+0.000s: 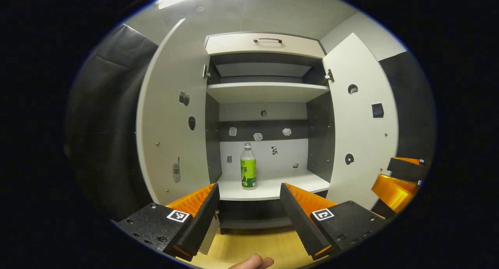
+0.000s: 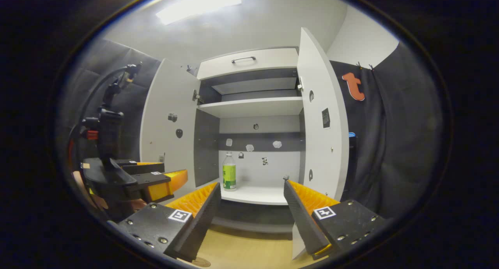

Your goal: Grasp the bottle in the cabinet with the left hand and place it on the coaster, then close the right door with the right hand and the left door with the left hand.

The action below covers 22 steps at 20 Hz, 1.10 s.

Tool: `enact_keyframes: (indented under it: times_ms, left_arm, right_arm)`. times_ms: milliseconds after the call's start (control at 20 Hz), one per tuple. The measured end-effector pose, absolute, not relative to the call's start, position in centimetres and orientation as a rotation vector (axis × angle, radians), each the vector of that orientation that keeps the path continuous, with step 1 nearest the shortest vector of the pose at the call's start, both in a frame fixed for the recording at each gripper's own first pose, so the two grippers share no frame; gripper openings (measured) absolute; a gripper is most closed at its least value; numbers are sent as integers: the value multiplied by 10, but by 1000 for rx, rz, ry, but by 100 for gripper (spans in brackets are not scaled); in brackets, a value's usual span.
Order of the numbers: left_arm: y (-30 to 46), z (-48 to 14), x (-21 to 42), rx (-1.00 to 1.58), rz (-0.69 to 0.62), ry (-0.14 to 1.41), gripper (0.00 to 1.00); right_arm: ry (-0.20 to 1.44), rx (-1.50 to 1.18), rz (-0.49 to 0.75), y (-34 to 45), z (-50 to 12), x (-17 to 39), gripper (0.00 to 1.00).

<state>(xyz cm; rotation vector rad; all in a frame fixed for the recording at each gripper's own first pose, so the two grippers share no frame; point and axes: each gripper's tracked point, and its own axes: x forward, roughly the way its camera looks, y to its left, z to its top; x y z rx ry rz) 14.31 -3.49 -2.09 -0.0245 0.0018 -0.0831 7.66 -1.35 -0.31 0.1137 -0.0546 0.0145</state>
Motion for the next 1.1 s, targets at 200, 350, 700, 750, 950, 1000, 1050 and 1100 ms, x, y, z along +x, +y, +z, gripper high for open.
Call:
enact_keyframes:
  times_ms: [200, 350, 700, 750, 950, 1000, 1050, 1100]
  left_arm:
    - [-37, -28, 206, -27, -84, 0, 98]
    - [-35, -31, 255, -10, -79, -13, 98]
    - [-35, -39, 351, -31, -83, -55, 98]
    - [-34, -40, 363, -30, -79, -64, 98]
    - [-31, -52, 410, -62, -71, -38, 98]
    - [-31, -57, 419, -77, -69, -24, 98]
    - [-32, -61, 427, -88, -70, -12, 98]
    - [-31, -63, 433, -92, -62, -11, 98]
  right_arm:
    - [-40, 120, -2, -16, -8, 99, 98]
    - [-48, 110, -19, -20, -8, 112, 98]
    - [-36, 120, -47, -25, -12, 132, 93]
    - [-36, 114, -59, -28, -12, 133, 98]
    - [-16, 88, -89, -34, -20, 130, 98]
    - [-13, 73, -98, -36, -22, 129, 98]
    - [-19, 57, -117, -40, -20, 128, 98]
    - [-29, 45, -129, -44, -19, 126, 98]
